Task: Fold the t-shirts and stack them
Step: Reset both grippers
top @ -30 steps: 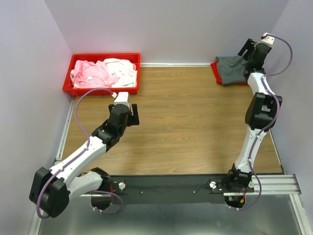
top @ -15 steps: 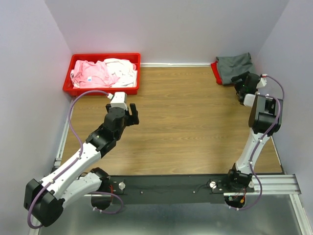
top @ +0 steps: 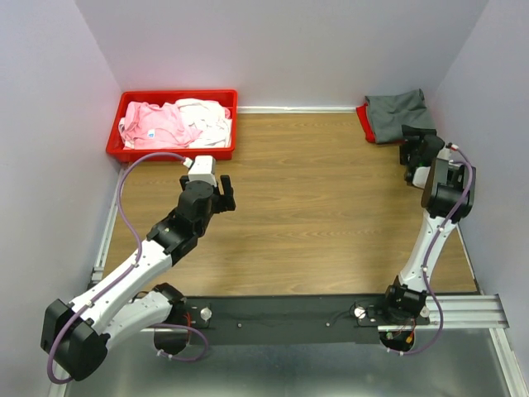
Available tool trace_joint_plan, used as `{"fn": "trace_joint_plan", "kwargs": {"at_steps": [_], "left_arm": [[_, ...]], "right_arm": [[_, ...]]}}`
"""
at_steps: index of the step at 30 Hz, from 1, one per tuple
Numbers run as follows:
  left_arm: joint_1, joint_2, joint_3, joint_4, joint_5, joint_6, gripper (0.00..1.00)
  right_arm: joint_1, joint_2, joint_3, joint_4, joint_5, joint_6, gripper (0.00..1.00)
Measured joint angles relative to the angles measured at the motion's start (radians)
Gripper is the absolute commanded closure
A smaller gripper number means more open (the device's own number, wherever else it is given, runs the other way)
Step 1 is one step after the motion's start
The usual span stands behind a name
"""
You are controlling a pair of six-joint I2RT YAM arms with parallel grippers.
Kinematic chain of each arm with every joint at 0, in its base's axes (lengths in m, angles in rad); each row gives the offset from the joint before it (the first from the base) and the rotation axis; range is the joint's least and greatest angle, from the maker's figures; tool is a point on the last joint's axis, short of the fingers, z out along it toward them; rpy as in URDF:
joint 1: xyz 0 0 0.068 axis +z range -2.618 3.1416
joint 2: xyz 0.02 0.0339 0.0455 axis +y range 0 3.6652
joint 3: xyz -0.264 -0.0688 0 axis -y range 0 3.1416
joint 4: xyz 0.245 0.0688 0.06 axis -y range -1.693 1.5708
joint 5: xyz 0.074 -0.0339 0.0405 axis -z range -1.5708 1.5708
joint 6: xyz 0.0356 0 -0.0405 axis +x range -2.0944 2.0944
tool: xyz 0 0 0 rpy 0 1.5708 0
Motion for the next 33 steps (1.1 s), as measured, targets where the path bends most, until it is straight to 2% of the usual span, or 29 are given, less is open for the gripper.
{"fn": "trace_joint_plan", "kwargs": {"at_steps": [6, 9, 15, 18, 19, 23, 27, 31, 33], "left_arm": [[0.000, 0.000, 0.000, 0.000, -0.006, 0.002, 0.17], [0.000, 0.000, 0.000, 0.000, -0.008, 0.002, 0.17], [0.000, 0.000, 0.000, 0.000, -0.018, 0.002, 0.17], [0.000, 0.000, 0.000, 0.000, -0.019, 0.002, 0.17], [0.000, 0.000, 0.000, 0.000, -0.019, 0.002, 0.17], [-0.001, 0.000, 0.000, 0.000, -0.019, 0.002, 0.17], [-0.002, -0.003, 0.000, 0.000, -0.021, 0.002, 0.17], [-0.002, -0.021, 0.000, 0.000, -0.022, 0.002, 0.17], [-0.002, -0.031, 0.000, 0.000, -0.022, 0.002, 0.17]], "right_arm": [[0.000, 0.017, -0.005, 0.019, -0.003, 0.110, 0.09], [0.000, 0.031, -0.001, 0.031, -0.003, 0.160, 0.14], [0.000, 0.111, 0.106, 0.014, -0.006, 0.222, 0.34], [0.000, 0.148, 0.164, -0.024, -0.006, 0.230, 0.54], [0.000, 0.160, 0.187, -0.044, -0.007, 0.232, 0.71], [0.000, 0.174, 0.209, -0.089, -0.010, 0.251, 0.99], [0.000, 0.161, 0.187, -0.095, -0.008, 0.261, 0.99], [0.000, 0.076, 0.076, -0.110, -0.010, 0.265, 0.99], [0.000, 0.022, 0.011, -0.124, -0.010, 0.265, 0.88]]}}
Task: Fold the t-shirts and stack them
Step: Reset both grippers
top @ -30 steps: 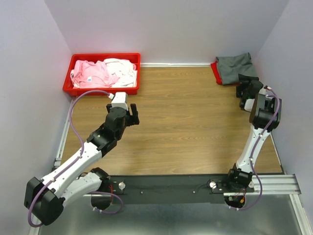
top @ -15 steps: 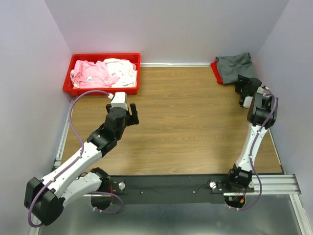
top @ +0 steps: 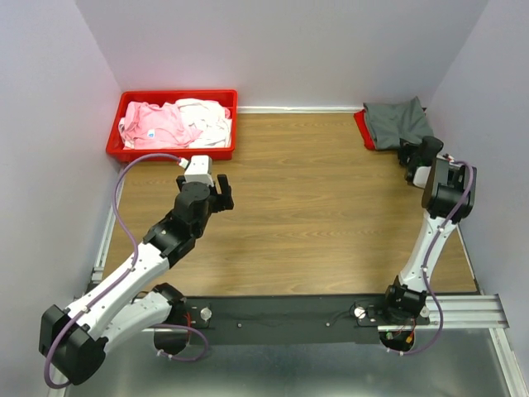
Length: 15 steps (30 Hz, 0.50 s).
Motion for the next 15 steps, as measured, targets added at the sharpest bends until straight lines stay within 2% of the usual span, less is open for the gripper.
{"fn": "trace_joint_plan", "kwargs": {"at_steps": [1, 4, 10, 15], "left_arm": [[0.000, -0.006, 0.000, 0.000, 0.000, 0.000, 0.17], [0.000, -0.014, 0.000, 0.001, 0.000, 0.000, 0.17], [0.000, -0.016, 0.000, 0.000, 0.000, 0.000, 0.17], [0.000, -0.028, 0.000, 0.000, -0.001, 0.000, 0.17]], "right_arm": [[0.000, -0.023, -0.023, -0.004, 0.000, 0.000, 0.71], [0.000, -0.091, -0.097, -0.012, -0.006, -0.011, 0.43], [0.000, -0.176, -0.173, -0.017, -0.029, -0.085, 0.20], [0.000, -0.328, -0.296, -0.026, -0.031, -0.147, 0.11]]}}
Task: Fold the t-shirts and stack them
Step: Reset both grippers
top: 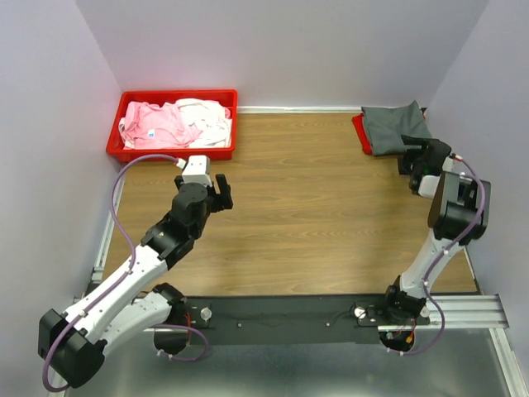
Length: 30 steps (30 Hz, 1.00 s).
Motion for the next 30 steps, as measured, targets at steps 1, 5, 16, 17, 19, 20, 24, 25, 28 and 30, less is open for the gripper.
{"fn": "trace_joint_plan", "kwargs": {"at_steps": [1, 5, 16, 17, 19, 20, 24, 25, 28, 30], "left_arm": [[0.000, -0.007, 0.000, 0.000, 0.000, 0.000, 0.17], [0.000, -0.074, 0.000, -0.008, -0.016, 0.000, 0.16], [0.000, -0.425, 0.000, -0.030, -0.101, -0.009, 0.13], [0.000, -0.449, 0.000, -0.034, -0.107, -0.012, 0.13], [0.000, -0.501, 0.000, -0.046, -0.124, -0.020, 0.12], [0.000, -0.526, -0.001, -0.055, -0.132, -0.026, 0.12], [0.000, -0.608, -0.010, -0.077, -0.157, -0.033, 0.11], [0.000, -0.622, -0.015, -0.081, -0.163, -0.034, 0.11], [0.000, -0.644, -0.024, -0.085, -0.172, -0.038, 0.11], [0.000, -0.652, -0.030, -0.089, -0.182, -0.045, 0.11]], "right_arm": [[0.000, -0.031, -0.023, -0.006, 0.001, -0.018, 0.08], [0.000, -0.237, -0.102, -0.132, 0.004, -0.127, 0.01], [0.020, -0.998, -0.031, -0.824, 0.055, -0.565, 0.00], [0.038, -1.041, 0.002, -0.887, 0.068, -0.599, 0.00], [0.082, -1.118, 0.036, -0.974, 0.080, -0.647, 0.00], [0.105, -1.164, 0.044, -1.019, 0.085, -0.674, 0.00], [0.153, -1.319, 0.046, -1.141, 0.132, -0.760, 0.00], [0.163, -1.353, 0.043, -1.162, 0.150, -0.780, 0.00], [0.195, -1.466, 0.014, -1.209, 0.208, -0.834, 0.00], [0.211, -1.517, -0.005, -1.229, 0.241, -0.862, 0.00]]}}
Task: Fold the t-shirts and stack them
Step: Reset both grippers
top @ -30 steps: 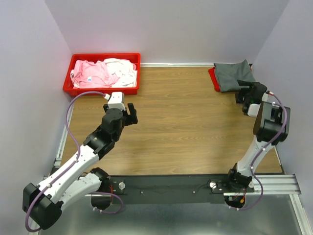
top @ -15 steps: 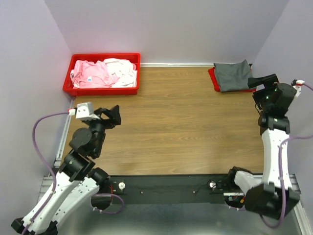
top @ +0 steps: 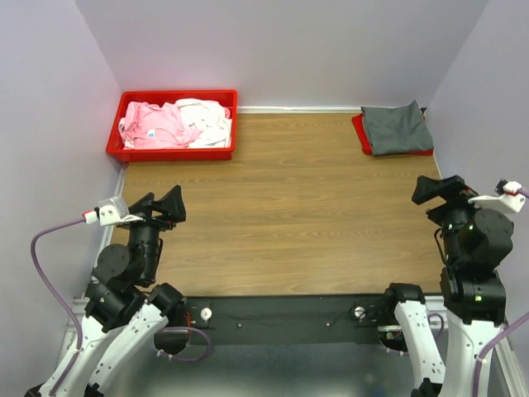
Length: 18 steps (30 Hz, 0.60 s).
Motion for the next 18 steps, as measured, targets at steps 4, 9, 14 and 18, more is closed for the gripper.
{"fn": "trace_joint_plan", "kwargs": {"at_steps": [4, 9, 14, 18], "left_arm": [[0.000, -0.009, -0.003, -0.008, -0.034, -0.008, 0.11], [0.000, -0.031, -0.006, -0.010, -0.068, -0.019, 0.11], [0.000, -0.046, -0.007, -0.037, -0.112, -0.041, 0.11], [0.000, -0.055, -0.007, -0.056, -0.140, -0.055, 0.11]], "right_arm": [[0.035, -0.051, -0.018, -0.020, 0.060, -0.042, 0.00], [0.087, -0.056, -0.039, -0.019, 0.113, -0.075, 0.00], [0.136, -0.056, -0.054, -0.018, 0.156, -0.108, 0.00], [0.150, -0.064, -0.059, -0.013, 0.178, -0.129, 0.00]]}}
